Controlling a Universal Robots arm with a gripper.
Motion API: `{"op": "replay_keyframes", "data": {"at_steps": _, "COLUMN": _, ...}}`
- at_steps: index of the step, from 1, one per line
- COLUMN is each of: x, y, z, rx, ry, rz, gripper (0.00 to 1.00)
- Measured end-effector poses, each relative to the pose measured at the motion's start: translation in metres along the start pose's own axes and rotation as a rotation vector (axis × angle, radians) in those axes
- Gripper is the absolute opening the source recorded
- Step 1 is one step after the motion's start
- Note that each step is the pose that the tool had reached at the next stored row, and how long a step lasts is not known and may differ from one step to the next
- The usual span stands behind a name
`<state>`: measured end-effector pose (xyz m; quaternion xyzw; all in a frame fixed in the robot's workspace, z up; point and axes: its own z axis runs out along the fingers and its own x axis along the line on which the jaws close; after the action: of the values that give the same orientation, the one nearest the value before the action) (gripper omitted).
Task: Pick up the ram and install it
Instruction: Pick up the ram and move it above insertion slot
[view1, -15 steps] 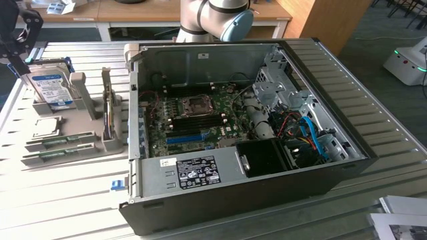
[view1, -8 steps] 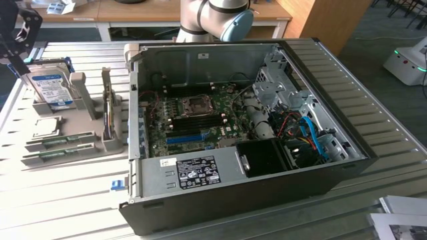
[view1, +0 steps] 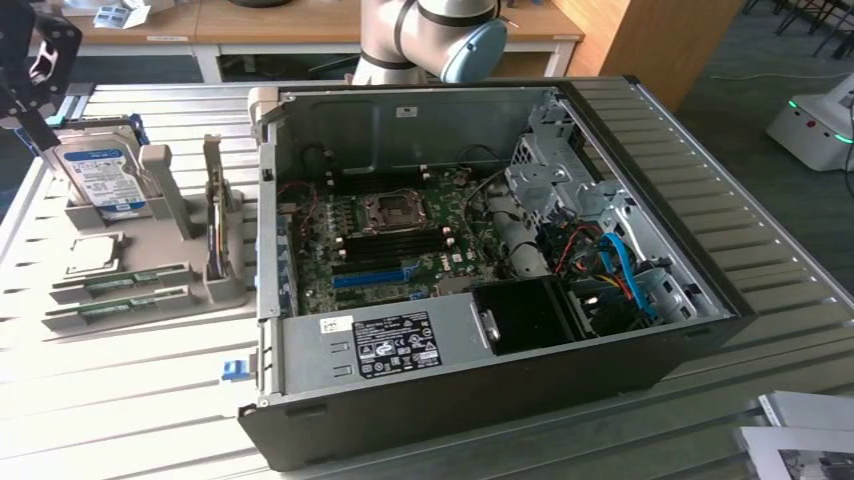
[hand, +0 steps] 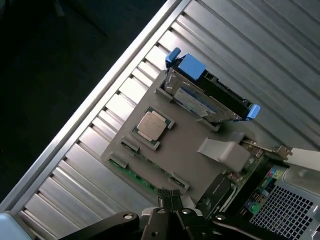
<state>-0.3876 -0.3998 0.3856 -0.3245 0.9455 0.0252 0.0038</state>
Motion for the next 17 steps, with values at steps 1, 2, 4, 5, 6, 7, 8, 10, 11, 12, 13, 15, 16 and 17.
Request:
{"op": "replay_keyframes", "data": {"at_steps": 1, "x": 0.0000, "y": 0.0000, "z": 0.0000, "rx": -0.0004, "ry": 0.0007, "rz": -0.016, "gripper": 0.10}}
{"op": "replay_keyframes", "data": {"at_steps": 2, "x": 0.0000, "y": 0.0000, "z": 0.0000, "rx": -0.0007, "ry": 0.0014, "rz": -0.032, "gripper": 0.10}}
{"op": "replay_keyframes", "data": {"at_steps": 4, "x": 0.0000, "y": 0.0000, "z": 0.0000, "rx": -0.0015, "ry": 0.0029, "rz": -0.066, "gripper": 0.10}}
{"op": "replay_keyframes", "data": {"at_steps": 5, "x": 0.0000, "y": 0.0000, "z": 0.0000, "rx": -0.0020, "ry": 0.0037, "rz": -0.083, "gripper": 0.10}}
{"op": "replay_keyframes", "data": {"at_steps": 6, "x": 0.0000, "y": 0.0000, "z": 0.0000, "rx": -0.0024, "ry": 0.0045, "rz": -0.100, "gripper": 0.10}}
{"op": "replay_keyframes", "data": {"at_steps": 7, "x": 0.0000, "y": 0.0000, "z": 0.0000, "rx": -0.0027, "ry": 0.0052, "rz": -0.117, "gripper": 0.10}}
{"op": "replay_keyframes", "data": {"at_steps": 8, "x": 0.0000, "y": 0.0000, "z": 0.0001, "rx": -0.0032, "ry": 0.0060, "rz": -0.134, "gripper": 0.10}}
{"op": "replay_keyframes", "data": {"at_steps": 10, "x": 0.0000, "y": 0.0000, "z": 0.0001, "rx": -0.0039, "ry": 0.0075, "rz": -0.168, "gripper": 0.10}}
{"op": "replay_keyframes", "data": {"at_steps": 11, "x": 0.0000, "y": 0.0000, "z": 0.0001, "rx": -0.0043, "ry": 0.0083, "rz": -0.185, "gripper": 0.10}}
{"op": "replay_keyframes", "data": {"at_steps": 12, "x": 0.0000, "y": 0.0000, "z": 0.0001, "rx": -0.0047, "ry": 0.0091, "rz": -0.201, "gripper": 0.10}}
{"op": "replay_keyframes", "data": {"at_steps": 13, "x": 0.0000, "y": 0.0000, "z": 0.0001, "rx": -0.0051, "ry": 0.0098, "rz": -0.218, "gripper": 0.10}}
{"op": "replay_keyframes", "data": {"at_steps": 15, "x": 0.0000, "y": 0.0000, "z": 0.0002, "rx": -0.0059, "ry": 0.0112, "rz": -0.251, "gripper": 0.10}}
{"op": "replay_keyframes", "data": {"at_steps": 16, "x": 0.0000, "y": 0.0000, "z": 0.0002, "rx": -0.0063, "ry": 0.0121, "rz": -0.269, "gripper": 0.10}}
{"op": "replay_keyframes", "data": {"at_steps": 17, "x": 0.0000, "y": 0.0000, "z": 0.0002, "rx": -0.0067, "ry": 0.0128, "rz": -0.284, "gripper": 0.10}}
